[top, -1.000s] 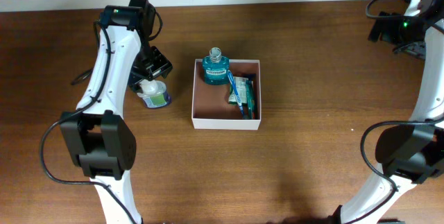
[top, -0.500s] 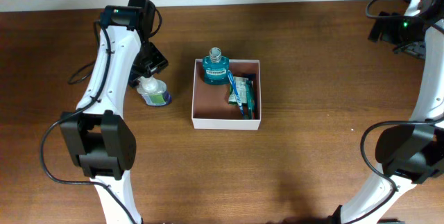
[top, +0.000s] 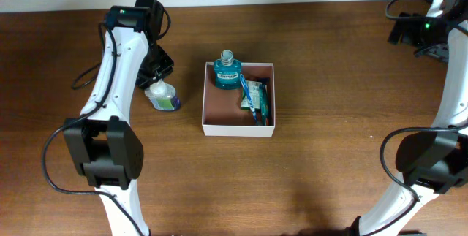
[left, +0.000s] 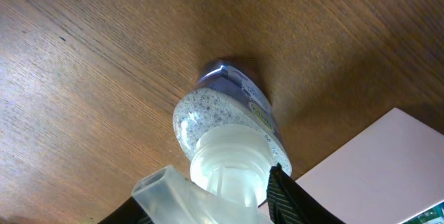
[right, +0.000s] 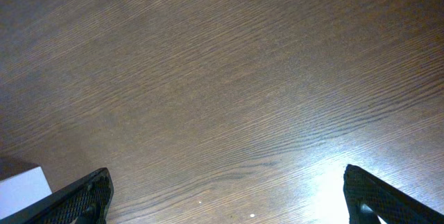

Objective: Pack container
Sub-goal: 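Lower the left gripper and close it on the soap pump head, then lift the soap pump bottle with the left gripper, then carry the soap pump bottle over the box's left side, then lower the bottle into the box and open the left gripper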

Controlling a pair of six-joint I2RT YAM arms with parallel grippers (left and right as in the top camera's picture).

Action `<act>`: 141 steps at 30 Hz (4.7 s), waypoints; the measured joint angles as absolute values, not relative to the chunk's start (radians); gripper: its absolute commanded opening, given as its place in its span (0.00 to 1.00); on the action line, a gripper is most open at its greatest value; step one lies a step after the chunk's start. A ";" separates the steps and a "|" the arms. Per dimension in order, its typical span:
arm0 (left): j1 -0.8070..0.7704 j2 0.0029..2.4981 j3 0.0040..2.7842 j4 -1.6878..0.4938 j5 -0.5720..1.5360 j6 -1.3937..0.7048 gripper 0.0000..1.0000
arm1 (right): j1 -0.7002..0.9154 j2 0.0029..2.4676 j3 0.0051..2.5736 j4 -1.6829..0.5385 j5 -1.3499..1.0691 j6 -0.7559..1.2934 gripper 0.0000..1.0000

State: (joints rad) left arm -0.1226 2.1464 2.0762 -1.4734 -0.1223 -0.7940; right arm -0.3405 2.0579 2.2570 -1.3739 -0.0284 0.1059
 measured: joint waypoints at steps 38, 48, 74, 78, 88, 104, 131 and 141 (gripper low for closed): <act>-0.123 2.114 2.203 -1.503 -0.113 -0.496 0.36 | -0.340 2.058 2.257 -1.374 -0.028 0.106 0.99; -0.123 2.007 2.203 -1.504 -0.111 -0.445 0.36 | -0.340 2.058 2.257 -1.374 -0.029 0.105 0.99; -0.287 1.879 2.205 -1.460 0.201 -0.012 0.37 | -0.340 2.058 2.257 -1.374 -0.028 0.106 0.99; -0.330 1.879 2.205 -1.456 0.206 0.076 0.37 | -0.340 2.058 2.257 -1.374 -0.029 0.106 0.99; -0.376 1.891 2.205 -1.423 0.211 0.146 0.37 | -0.340 2.058 2.257 -1.374 -0.029 0.106 0.99; -0.377 2.013 2.205 -1.423 0.210 0.158 0.37 | -0.340 2.058 2.257 -1.374 -0.029 0.106 0.99; -0.377 2.054 2.205 -1.451 0.210 0.156 0.29 | -0.340 2.058 2.257 -1.374 -0.028 0.106 0.99; -0.377 2.054 2.182 -1.441 0.206 0.117 0.29 | -0.340 2.058 2.257 -1.374 -0.029 0.105 0.99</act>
